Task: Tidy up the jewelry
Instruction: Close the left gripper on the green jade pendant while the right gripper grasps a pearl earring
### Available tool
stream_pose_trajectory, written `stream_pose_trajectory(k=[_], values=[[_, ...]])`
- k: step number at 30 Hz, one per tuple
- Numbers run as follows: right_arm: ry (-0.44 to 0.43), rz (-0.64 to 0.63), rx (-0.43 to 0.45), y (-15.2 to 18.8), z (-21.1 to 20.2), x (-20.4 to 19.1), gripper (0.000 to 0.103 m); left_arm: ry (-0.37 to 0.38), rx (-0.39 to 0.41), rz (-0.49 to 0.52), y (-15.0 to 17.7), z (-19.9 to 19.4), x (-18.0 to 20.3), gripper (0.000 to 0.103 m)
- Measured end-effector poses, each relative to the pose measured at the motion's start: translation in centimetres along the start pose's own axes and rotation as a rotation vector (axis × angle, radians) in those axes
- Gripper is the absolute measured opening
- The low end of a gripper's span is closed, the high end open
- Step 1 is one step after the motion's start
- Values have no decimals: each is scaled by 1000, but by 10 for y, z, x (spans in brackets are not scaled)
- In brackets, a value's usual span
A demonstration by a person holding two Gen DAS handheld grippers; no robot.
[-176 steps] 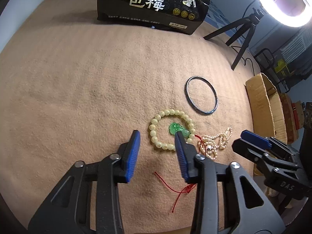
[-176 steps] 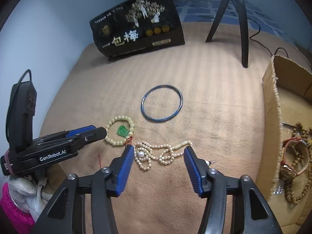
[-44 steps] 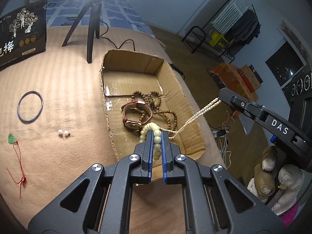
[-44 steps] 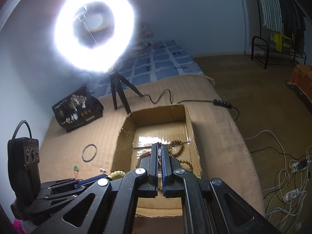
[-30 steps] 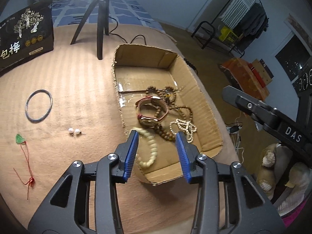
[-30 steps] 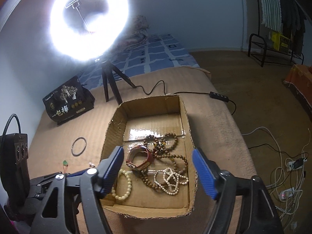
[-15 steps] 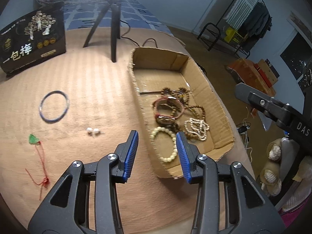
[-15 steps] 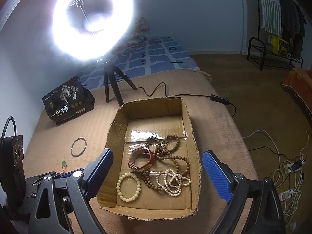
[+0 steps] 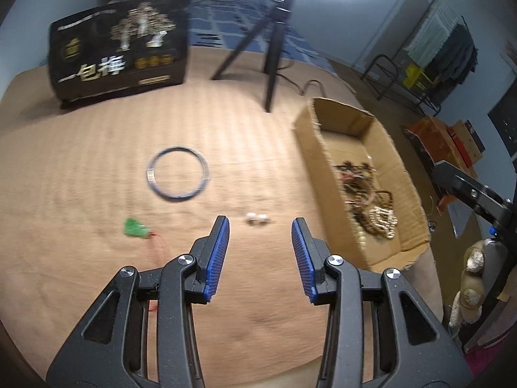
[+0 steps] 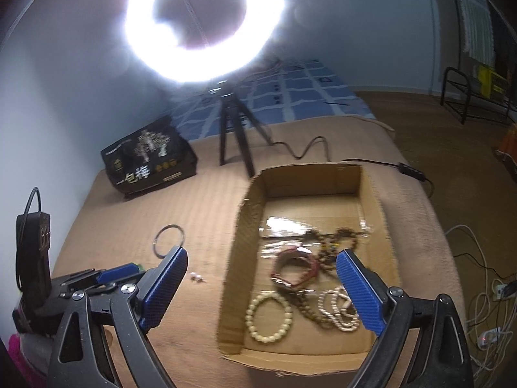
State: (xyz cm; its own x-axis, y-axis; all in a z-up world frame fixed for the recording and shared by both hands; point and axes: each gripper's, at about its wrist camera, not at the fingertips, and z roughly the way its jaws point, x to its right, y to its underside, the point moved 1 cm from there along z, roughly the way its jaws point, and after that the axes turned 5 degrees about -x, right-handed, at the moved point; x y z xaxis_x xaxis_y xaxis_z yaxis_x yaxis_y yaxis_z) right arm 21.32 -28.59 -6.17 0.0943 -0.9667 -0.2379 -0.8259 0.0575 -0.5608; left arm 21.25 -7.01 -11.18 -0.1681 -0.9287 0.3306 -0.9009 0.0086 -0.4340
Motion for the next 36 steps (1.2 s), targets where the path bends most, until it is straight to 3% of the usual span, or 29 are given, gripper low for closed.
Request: stream_pose_trajectory(k=[4, 9, 22, 32, 36], values=[[-47, -24, -23, -1, 12, -18, 94, -20, -1, -33, 2, -3, -27, 40], [-110, -38, -73, -1, 33, -40, 85, -35, -15, -64, 5, -2, -54, 40], [-284, -17, -272, 6, 98, -83, 37, -4, -62, -110, 4, 10, -90, 40], [-152, -73, -349, 13, 141, -99, 26, -8, -110, -99, 6, 33, -90, 40], [-140, -75, -366, 15, 151, -100, 25, -12, -116, -110, 5, 39, -93, 40]])
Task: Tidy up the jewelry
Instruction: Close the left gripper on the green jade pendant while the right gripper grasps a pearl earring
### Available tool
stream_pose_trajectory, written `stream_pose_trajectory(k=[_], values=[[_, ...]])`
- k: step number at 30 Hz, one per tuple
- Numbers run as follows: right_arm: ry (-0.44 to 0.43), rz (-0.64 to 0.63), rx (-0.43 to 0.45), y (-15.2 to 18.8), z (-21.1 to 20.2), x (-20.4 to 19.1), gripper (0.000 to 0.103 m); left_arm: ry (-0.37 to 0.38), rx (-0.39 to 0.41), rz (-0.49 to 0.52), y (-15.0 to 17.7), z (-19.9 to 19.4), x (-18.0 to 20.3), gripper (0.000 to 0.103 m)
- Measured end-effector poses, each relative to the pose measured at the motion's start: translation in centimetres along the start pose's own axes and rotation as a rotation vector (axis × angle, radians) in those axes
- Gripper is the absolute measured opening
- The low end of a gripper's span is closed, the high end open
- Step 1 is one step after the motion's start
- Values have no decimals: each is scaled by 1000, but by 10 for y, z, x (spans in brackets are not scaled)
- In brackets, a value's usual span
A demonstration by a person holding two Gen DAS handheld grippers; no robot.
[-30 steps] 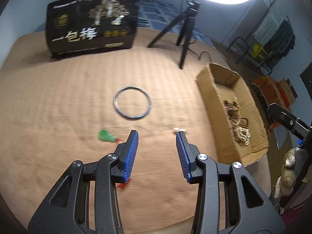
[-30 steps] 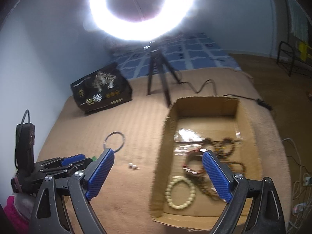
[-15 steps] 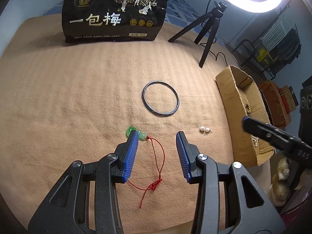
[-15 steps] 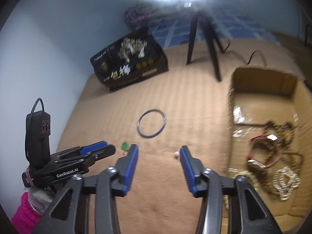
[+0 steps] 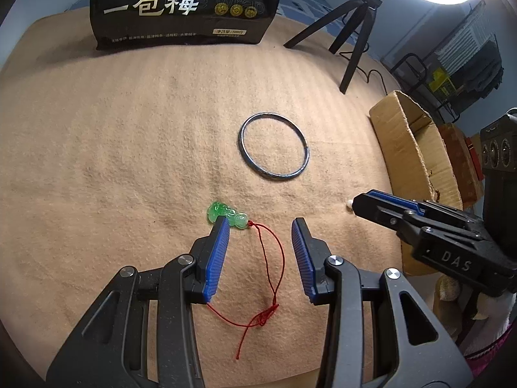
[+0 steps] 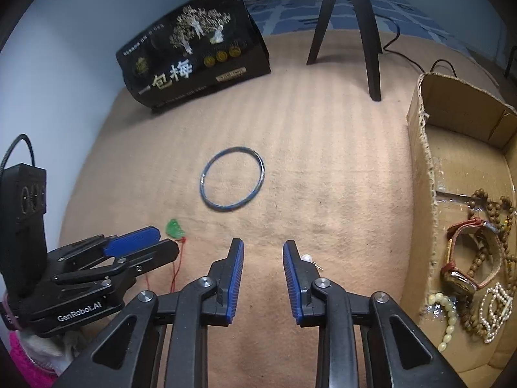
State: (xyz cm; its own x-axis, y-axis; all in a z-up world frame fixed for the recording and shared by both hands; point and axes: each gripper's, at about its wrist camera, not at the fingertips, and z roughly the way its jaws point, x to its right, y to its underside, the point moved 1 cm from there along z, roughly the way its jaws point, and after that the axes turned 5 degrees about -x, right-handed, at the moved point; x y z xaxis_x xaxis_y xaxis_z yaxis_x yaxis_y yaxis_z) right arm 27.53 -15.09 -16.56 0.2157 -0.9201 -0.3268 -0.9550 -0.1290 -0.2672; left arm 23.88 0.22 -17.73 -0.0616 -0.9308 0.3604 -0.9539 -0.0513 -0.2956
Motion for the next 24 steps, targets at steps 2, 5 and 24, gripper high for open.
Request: stream_pose_trajectory(k=[2, 5, 24], values=[[12, -2, -8, -1, 5, 0, 24, 5, 0, -9, -2, 2, -1, 40], [48, -12, -16, -1, 11, -2, 24, 12, -2, -20, -3, 2, -3, 40], [105, -21, -40, -7, 32, -2, 18, 4, -11, -24, -11, 14, 2, 40]])
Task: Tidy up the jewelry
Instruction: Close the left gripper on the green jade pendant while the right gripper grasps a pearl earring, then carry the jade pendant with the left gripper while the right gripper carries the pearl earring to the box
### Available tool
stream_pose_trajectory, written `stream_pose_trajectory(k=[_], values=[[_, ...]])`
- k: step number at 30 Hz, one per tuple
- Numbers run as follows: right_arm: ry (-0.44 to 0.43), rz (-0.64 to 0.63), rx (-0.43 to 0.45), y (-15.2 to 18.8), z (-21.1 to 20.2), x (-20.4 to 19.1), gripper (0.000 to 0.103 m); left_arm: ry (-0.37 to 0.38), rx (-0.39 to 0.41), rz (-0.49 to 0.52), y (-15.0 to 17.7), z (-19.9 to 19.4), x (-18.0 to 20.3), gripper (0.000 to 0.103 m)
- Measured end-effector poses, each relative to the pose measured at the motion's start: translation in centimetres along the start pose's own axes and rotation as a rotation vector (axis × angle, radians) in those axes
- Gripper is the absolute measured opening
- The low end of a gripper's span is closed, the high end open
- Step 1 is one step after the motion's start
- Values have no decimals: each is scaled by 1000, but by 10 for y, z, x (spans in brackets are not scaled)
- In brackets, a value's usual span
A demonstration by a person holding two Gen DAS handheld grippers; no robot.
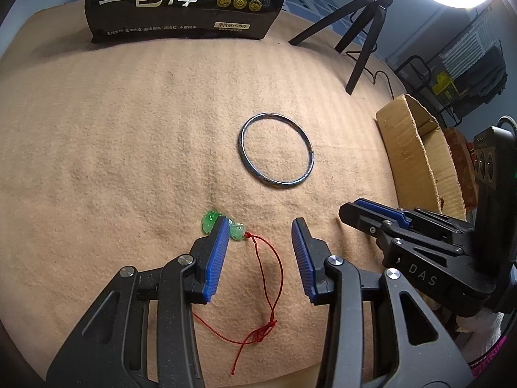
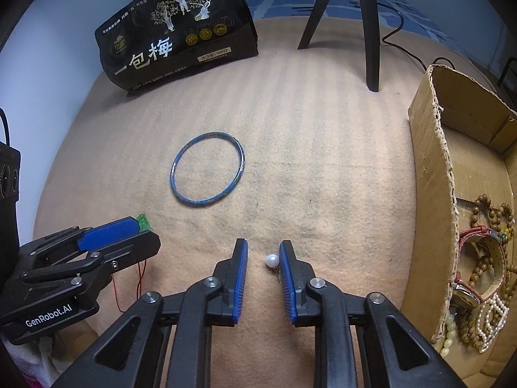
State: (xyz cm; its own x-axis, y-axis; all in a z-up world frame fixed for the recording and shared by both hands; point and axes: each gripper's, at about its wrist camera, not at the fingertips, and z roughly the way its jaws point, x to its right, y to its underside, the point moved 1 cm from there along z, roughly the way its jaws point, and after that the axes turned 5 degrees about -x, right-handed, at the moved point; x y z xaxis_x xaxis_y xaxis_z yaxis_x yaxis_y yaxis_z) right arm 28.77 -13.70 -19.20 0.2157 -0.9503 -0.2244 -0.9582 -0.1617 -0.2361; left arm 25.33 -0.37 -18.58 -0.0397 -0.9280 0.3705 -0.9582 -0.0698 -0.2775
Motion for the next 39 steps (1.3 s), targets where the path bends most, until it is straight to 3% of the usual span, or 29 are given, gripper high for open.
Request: stream_pose_trajectory(k=[17, 20, 22, 30, 39], values=[[23, -20, -1, 3, 5, -5, 15, -154, -3, 64, 2, 11, -1, 40], [25, -23, -1, 4, 7, -5, 7, -178, -1, 97, 1, 14, 3, 40], [23, -23, 1, 4, 7, -4, 6, -198, 7, 111, 1, 16, 4, 29], [2, -13, 18, 4, 0, -1, 6, -167, 19, 96, 0, 8, -1, 28], [3, -24, 100, 12, -42, 3, 6, -71, 97, 84, 2, -37, 8, 28]])
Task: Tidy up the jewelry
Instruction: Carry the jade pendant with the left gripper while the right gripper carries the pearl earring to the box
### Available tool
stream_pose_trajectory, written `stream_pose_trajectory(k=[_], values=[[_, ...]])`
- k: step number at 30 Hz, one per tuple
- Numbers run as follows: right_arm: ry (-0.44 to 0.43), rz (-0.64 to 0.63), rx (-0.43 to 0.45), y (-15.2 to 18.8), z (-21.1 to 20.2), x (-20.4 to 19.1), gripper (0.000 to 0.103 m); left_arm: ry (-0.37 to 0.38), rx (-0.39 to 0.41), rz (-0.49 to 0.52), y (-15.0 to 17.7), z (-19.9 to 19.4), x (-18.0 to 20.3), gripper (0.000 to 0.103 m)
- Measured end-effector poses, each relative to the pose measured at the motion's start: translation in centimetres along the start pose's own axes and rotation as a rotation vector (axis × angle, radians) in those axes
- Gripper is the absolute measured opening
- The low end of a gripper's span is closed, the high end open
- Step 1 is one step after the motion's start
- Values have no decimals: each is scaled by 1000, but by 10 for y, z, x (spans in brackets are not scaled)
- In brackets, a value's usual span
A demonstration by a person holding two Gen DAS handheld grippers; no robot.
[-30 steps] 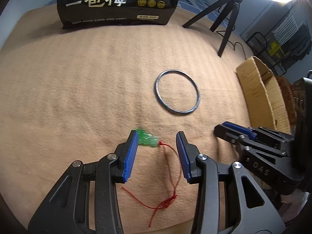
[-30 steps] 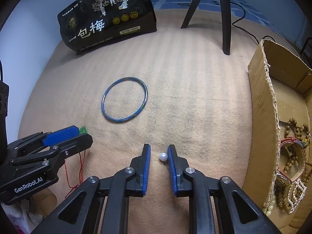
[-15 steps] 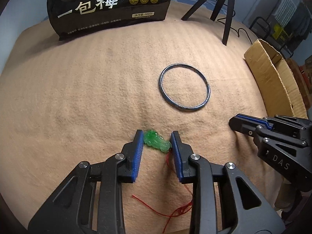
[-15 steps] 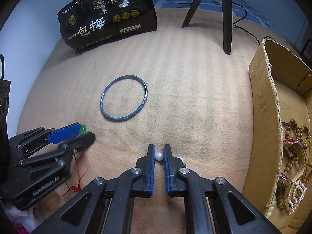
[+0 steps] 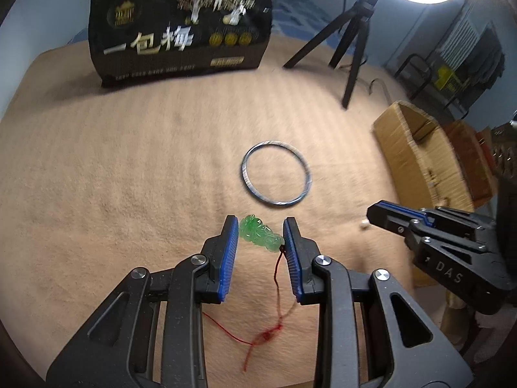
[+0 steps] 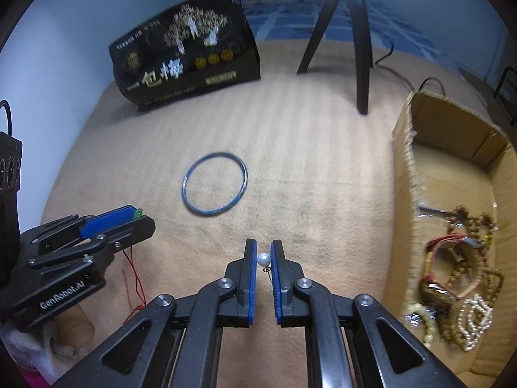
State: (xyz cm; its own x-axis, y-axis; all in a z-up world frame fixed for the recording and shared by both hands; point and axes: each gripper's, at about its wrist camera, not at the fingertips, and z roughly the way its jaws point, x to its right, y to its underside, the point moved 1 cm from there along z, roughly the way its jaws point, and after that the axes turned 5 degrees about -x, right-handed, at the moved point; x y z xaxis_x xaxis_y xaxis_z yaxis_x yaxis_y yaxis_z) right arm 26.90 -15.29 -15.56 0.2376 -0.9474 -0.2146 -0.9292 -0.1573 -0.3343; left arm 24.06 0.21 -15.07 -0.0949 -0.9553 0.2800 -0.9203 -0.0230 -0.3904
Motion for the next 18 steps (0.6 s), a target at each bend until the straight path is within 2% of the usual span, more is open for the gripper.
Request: stream_pose_trajectory(k=[9, 18], values=[[10, 14, 108, 4, -52, 15, 6, 125, 76, 4, -3, -47, 24, 28], [38, 71, 183, 8, -93, 49, 6, 218, 115, 27, -13, -64, 71, 28]])
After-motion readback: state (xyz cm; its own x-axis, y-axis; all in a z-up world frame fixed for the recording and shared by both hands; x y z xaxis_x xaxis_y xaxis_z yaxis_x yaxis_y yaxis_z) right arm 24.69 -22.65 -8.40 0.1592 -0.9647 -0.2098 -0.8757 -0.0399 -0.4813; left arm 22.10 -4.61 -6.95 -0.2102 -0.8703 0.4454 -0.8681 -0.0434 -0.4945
